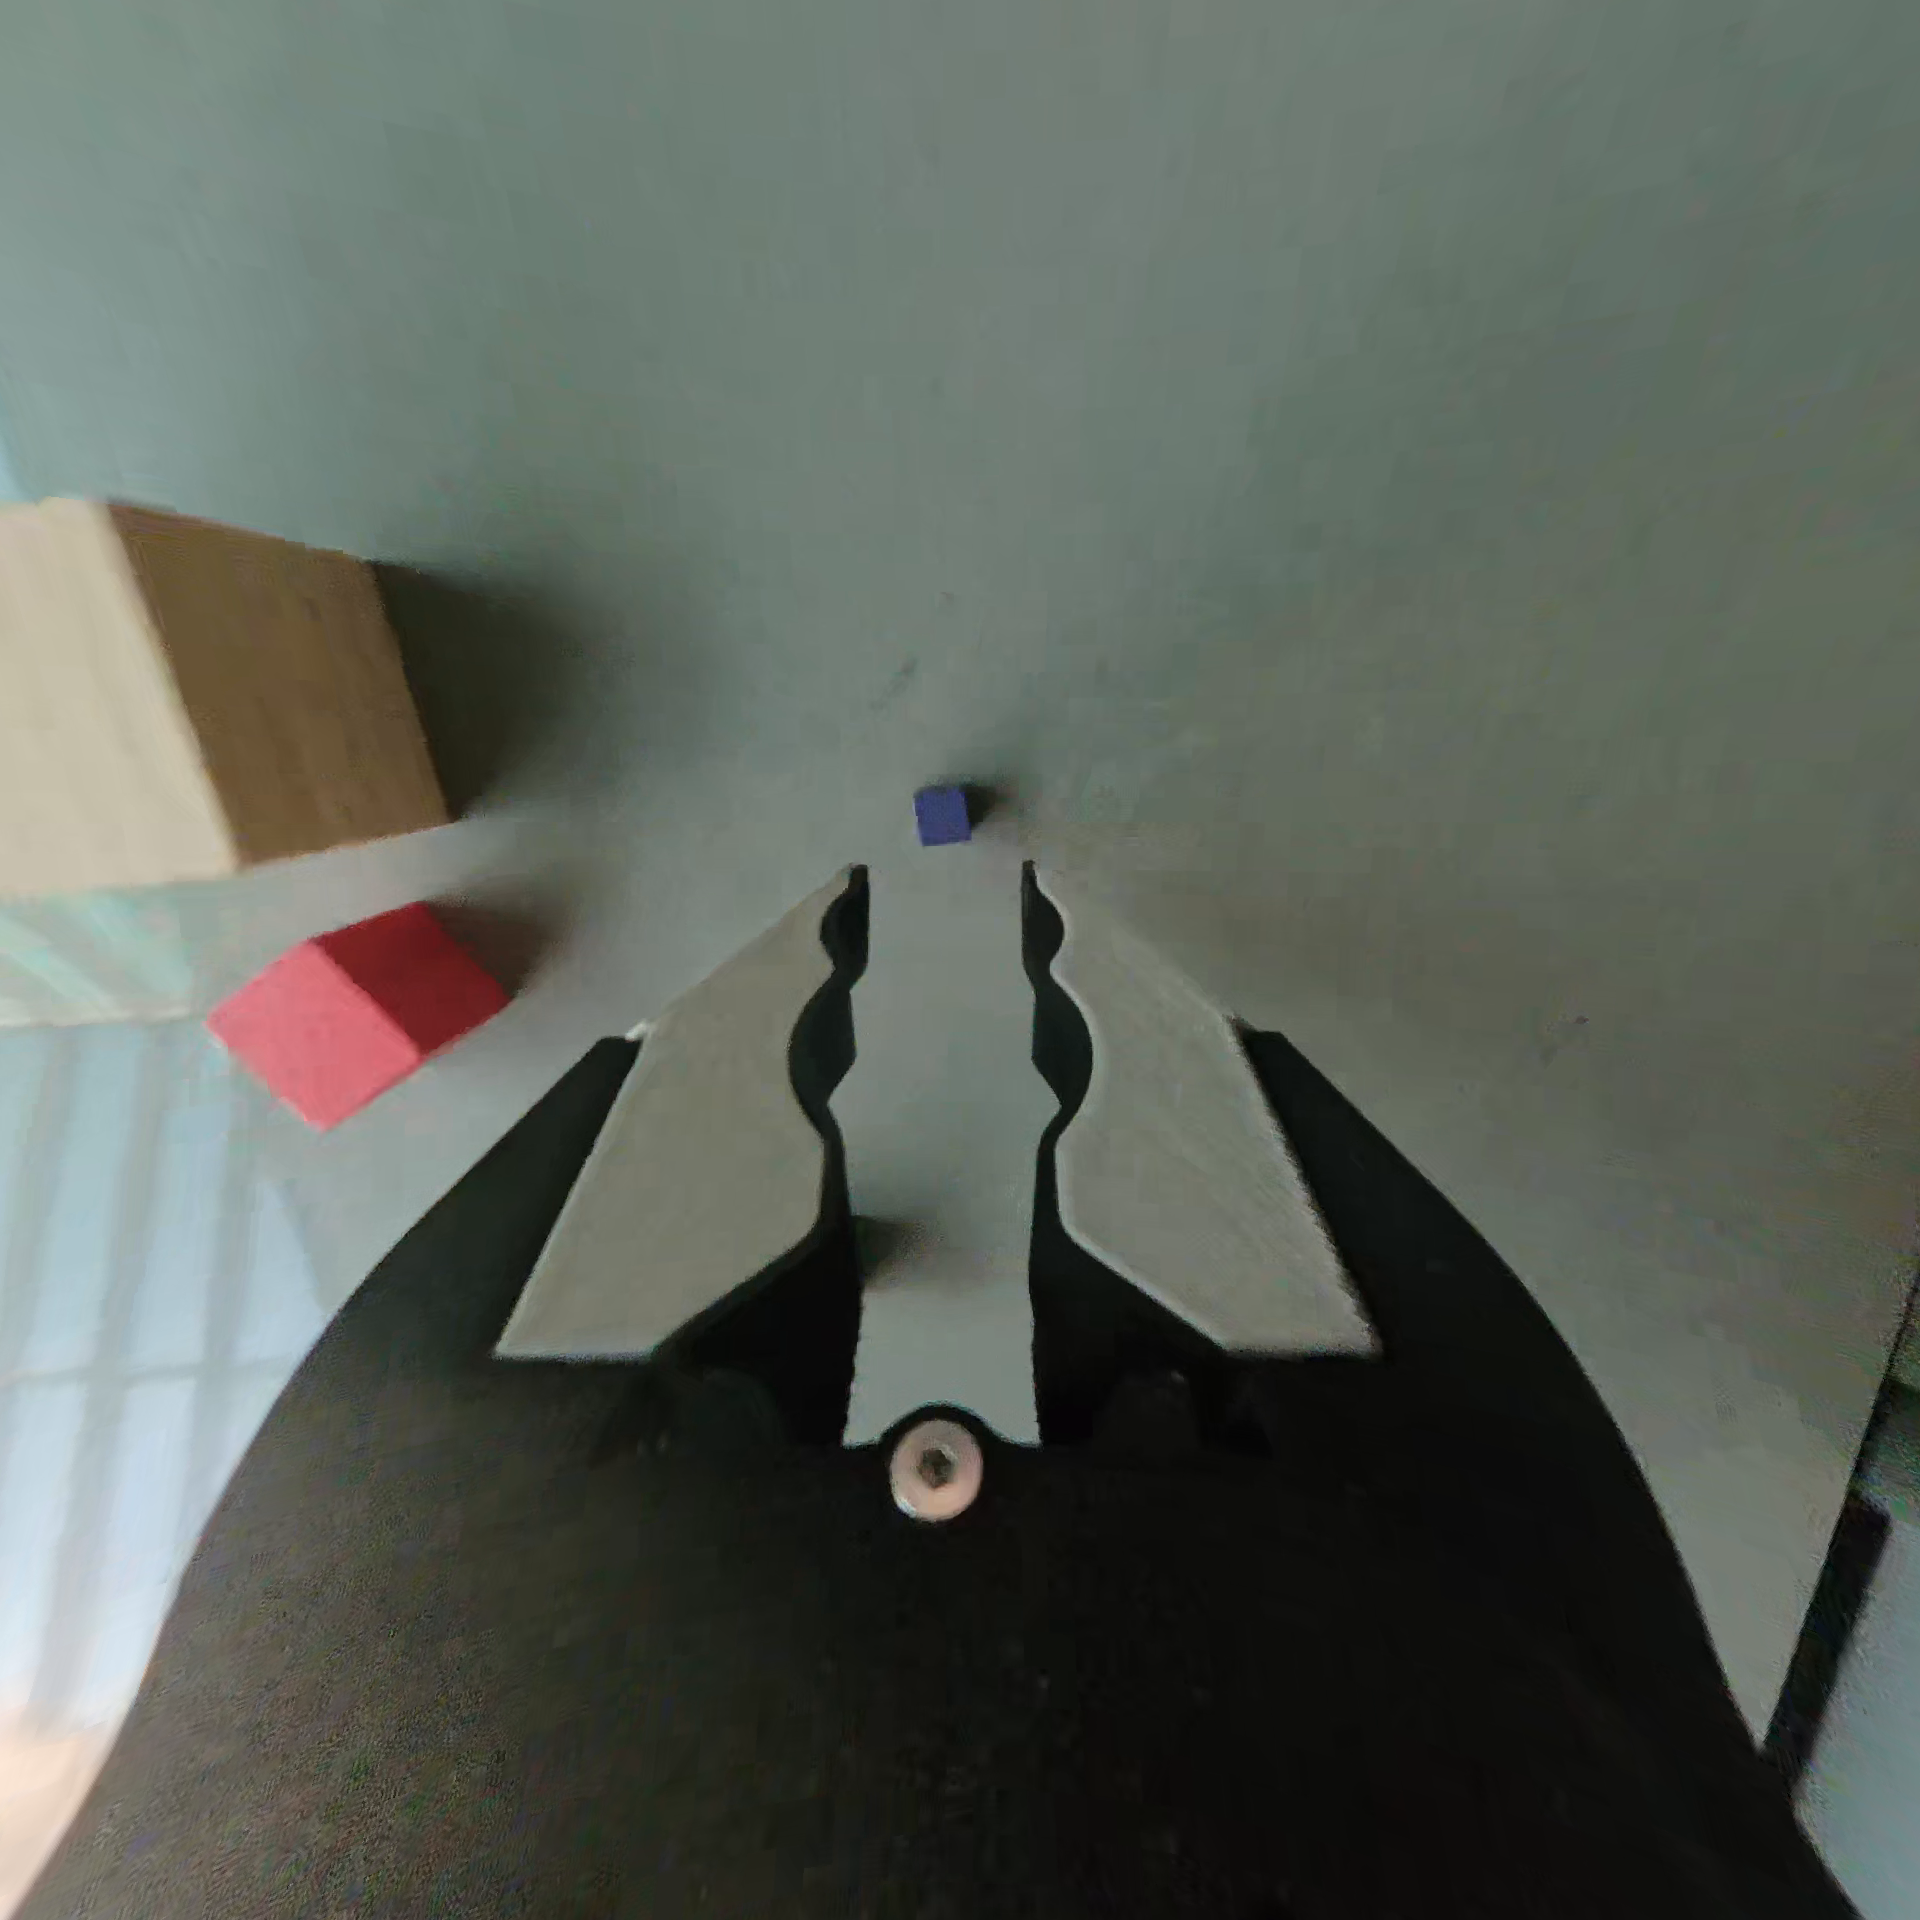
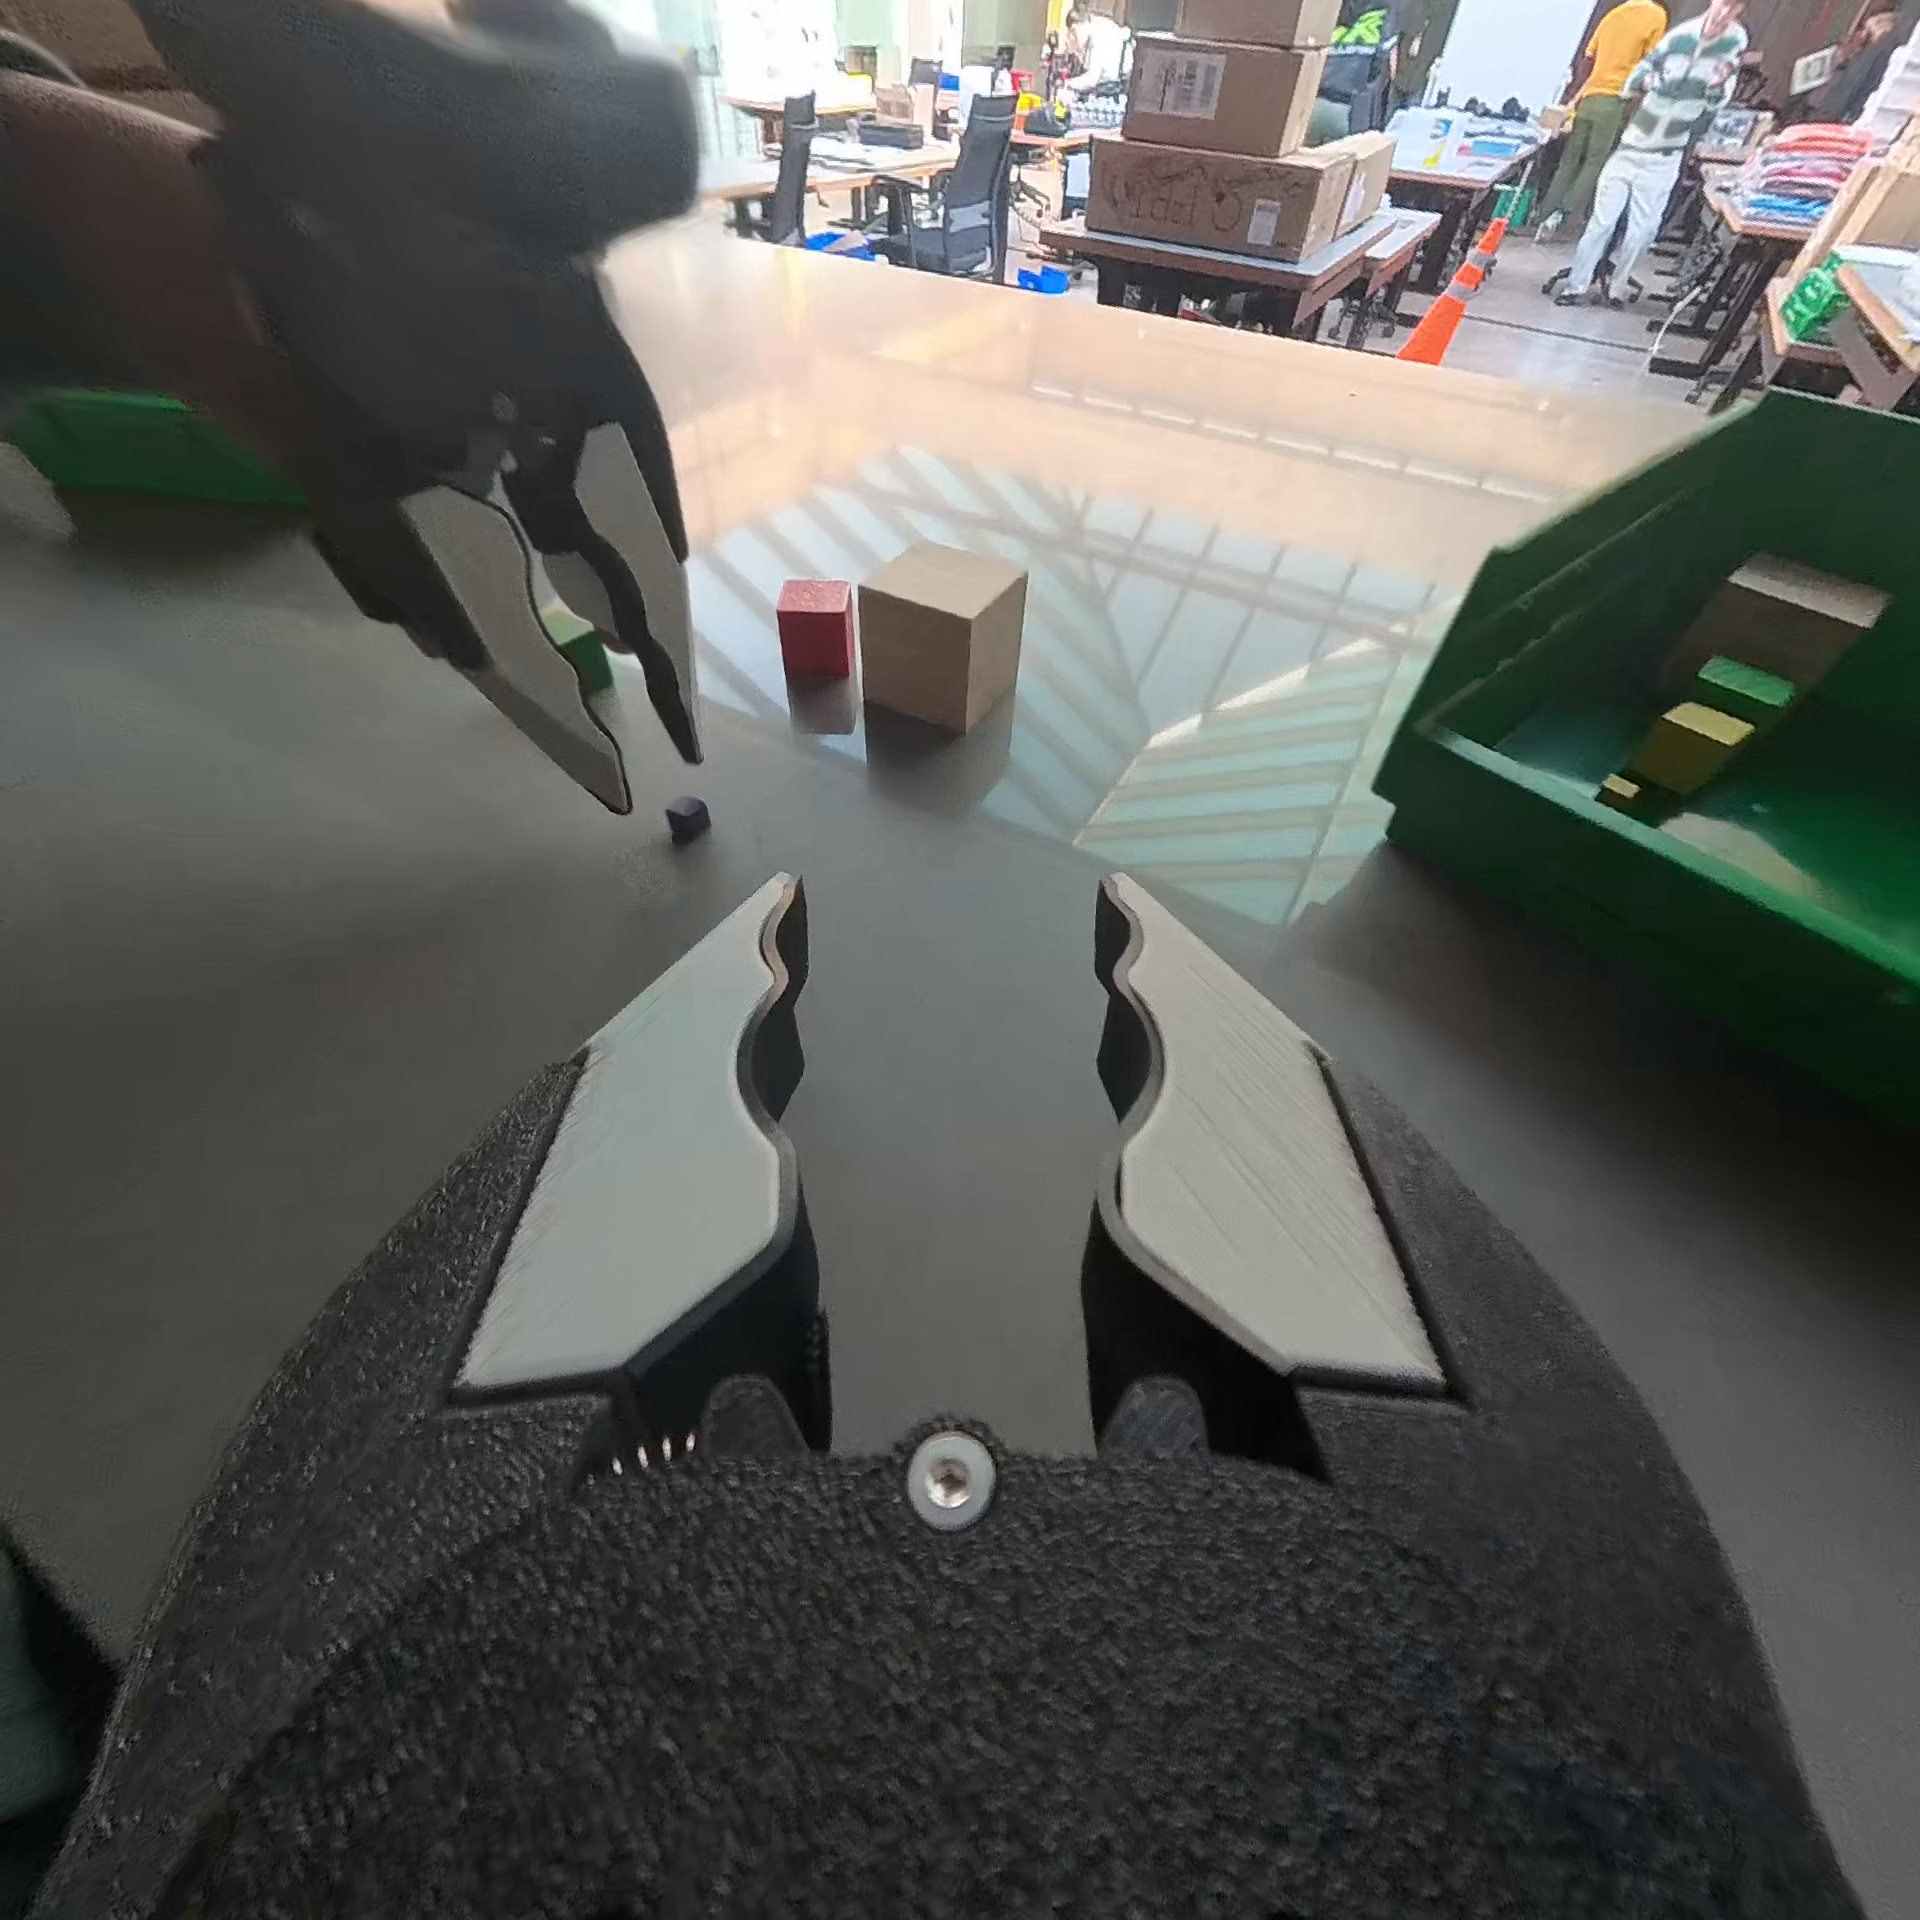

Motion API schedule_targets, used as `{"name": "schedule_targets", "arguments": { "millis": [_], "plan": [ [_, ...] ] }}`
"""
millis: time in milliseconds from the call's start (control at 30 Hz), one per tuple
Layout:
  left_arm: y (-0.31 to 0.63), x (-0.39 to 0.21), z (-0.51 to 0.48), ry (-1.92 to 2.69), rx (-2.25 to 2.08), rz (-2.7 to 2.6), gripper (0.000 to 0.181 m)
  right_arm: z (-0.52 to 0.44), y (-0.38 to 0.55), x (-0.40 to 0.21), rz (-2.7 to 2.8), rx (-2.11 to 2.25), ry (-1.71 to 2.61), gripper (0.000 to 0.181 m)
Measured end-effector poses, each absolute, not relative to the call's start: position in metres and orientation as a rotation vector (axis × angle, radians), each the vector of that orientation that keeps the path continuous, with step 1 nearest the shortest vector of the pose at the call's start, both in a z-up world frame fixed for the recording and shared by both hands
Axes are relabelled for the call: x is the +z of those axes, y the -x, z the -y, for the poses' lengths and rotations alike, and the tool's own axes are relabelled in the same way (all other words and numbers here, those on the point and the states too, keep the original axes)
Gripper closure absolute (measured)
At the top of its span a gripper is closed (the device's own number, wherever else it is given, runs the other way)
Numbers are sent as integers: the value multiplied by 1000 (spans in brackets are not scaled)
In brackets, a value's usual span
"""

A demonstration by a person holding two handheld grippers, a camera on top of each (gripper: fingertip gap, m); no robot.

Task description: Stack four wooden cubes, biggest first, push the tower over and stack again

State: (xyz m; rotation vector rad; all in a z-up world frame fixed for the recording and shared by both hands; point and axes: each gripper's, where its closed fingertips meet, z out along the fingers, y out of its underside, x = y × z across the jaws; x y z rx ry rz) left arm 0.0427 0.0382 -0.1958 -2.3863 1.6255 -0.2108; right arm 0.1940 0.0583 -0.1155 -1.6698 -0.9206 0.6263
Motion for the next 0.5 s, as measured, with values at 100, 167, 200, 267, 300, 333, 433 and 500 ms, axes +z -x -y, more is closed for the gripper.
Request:
{"name": "schedule_targets", "arguments": {
  "millis": [100,167,200,267,300,333,433,500],
  "plan": [
    [-29,-171,-43,2283,-274,-1371,143,-63,-179,-116,961,657,1654,125],
    [-12,-155,-42,2232,-315,-1150,139,-65,-167,-119,1001,677,1646,125],
    [-3,-149,-38,2210,-352,-1045,136,-66,-161,-121,1030,685,1642,125],
    [15,-141,-26,2156,-395,-843,131,-69,-146,-124,1094,699,1629,125],
    [24,-140,-18,2139,-418,-747,130,-72,-138,-125,1134,706,1620,125],
    [31,-139,-9,2122,-439,-658,128,-75,-129,-126,1179,713,1611,125],
    [47,-133,17,2024,-492,-411,127,-90,-102,-132,1361,703,1588,122],
    [59,-125,30,1936,-490,-255,128,-102,-84,-139,1504,687,1573,117]
  ]
}}
